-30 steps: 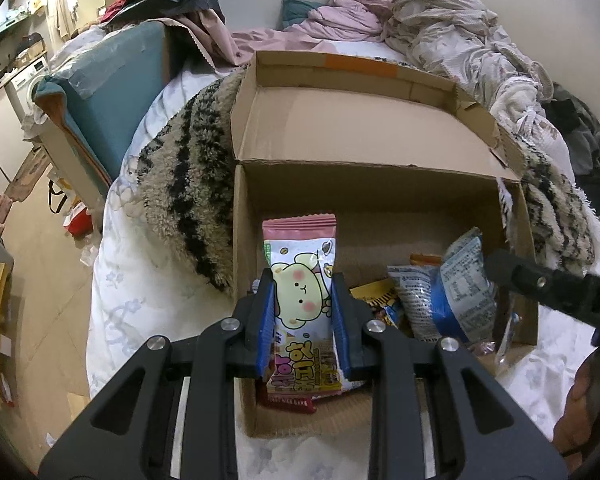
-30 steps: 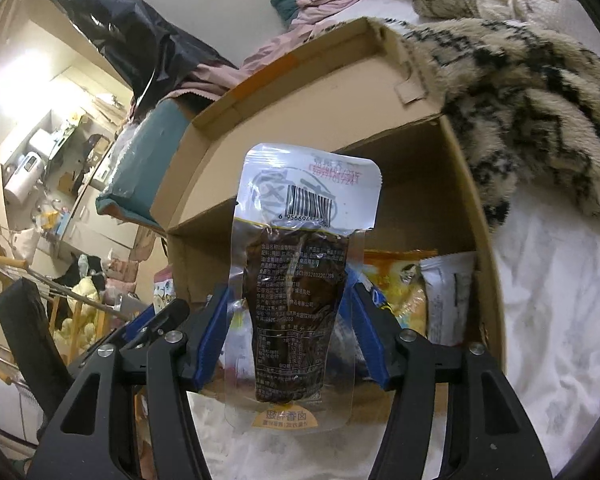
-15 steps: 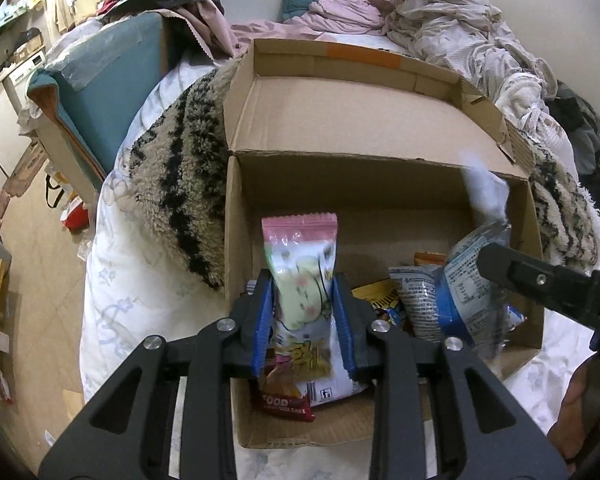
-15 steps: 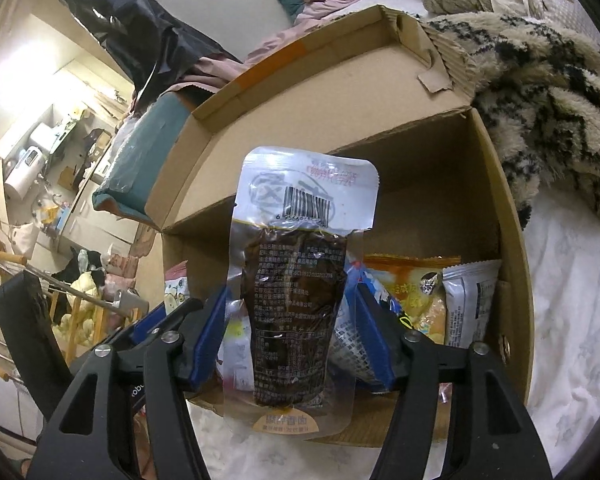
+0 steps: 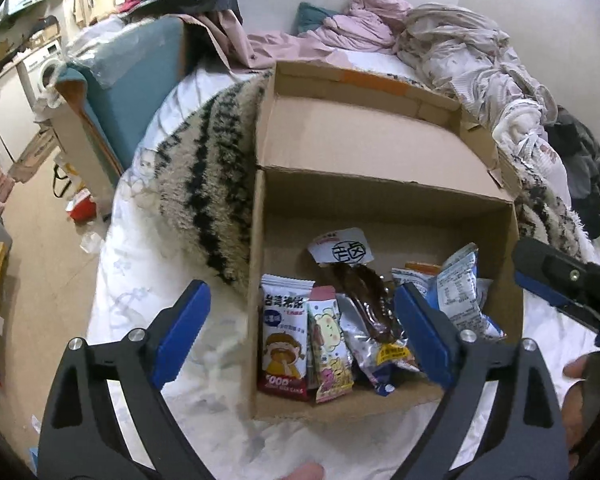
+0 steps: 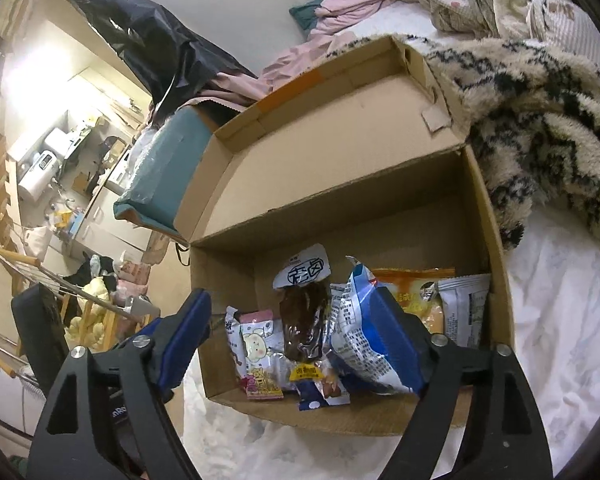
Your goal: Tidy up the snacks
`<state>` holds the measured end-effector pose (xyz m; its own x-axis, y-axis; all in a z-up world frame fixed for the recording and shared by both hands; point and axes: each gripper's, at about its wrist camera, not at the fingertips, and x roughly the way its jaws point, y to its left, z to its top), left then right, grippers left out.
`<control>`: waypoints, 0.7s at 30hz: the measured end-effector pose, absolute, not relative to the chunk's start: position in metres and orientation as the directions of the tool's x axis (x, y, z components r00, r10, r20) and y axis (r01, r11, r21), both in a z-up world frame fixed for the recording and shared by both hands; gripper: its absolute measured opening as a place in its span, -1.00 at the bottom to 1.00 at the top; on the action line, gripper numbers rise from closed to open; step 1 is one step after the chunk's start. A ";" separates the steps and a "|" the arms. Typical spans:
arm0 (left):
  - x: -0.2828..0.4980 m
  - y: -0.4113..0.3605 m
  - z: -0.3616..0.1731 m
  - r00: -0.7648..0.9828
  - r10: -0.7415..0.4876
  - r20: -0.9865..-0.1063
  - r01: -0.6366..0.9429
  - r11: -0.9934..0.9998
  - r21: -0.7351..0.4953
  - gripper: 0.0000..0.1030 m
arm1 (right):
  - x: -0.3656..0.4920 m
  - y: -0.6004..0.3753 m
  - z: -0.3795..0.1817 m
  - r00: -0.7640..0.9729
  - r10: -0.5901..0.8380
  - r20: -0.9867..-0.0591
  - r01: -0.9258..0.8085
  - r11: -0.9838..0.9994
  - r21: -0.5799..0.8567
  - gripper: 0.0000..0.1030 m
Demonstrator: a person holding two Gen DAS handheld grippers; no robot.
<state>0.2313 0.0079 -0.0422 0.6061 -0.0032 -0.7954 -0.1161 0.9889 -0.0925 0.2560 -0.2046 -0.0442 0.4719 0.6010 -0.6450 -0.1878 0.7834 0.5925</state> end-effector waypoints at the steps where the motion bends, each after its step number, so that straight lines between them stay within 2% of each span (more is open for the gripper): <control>1: 0.228 0.008 -0.039 0.612 -0.002 -0.791 -0.117 0.989 -0.093 0.78 | 0.252 -0.206 -0.041 0.482 0.585 -0.652 -0.187 0.796 0.576 0.69; 7: 0.204 0.005 -0.016 0.660 0.021 -0.751 -0.084 0.995 -0.046 0.78 | 0.227 -0.223 -0.022 0.524 0.537 -0.661 -0.169 0.826 0.538 0.81; 10: 0.191 0.008 -0.009 0.675 0.035 -0.737 -0.083 0.996 -0.029 0.98 | 0.212 -0.231 -0.015 0.543 0.518 -0.661 -0.157 0.836 0.526 0.94; 14: 0.168 0.013 0.000 0.679 -0.002 -0.734 -0.073 0.995 -0.071 1.00 | 0.188 -0.240 -0.008 0.555 0.510 -0.657 -0.139 0.835 0.532 0.96; 21: 0.115 0.013 0.010 0.696 0.003 -0.718 -0.048 0.998 -0.042 1.00 | 0.141 -0.243 0.004 0.600 0.426 -0.677 -0.140 0.889 0.436 0.98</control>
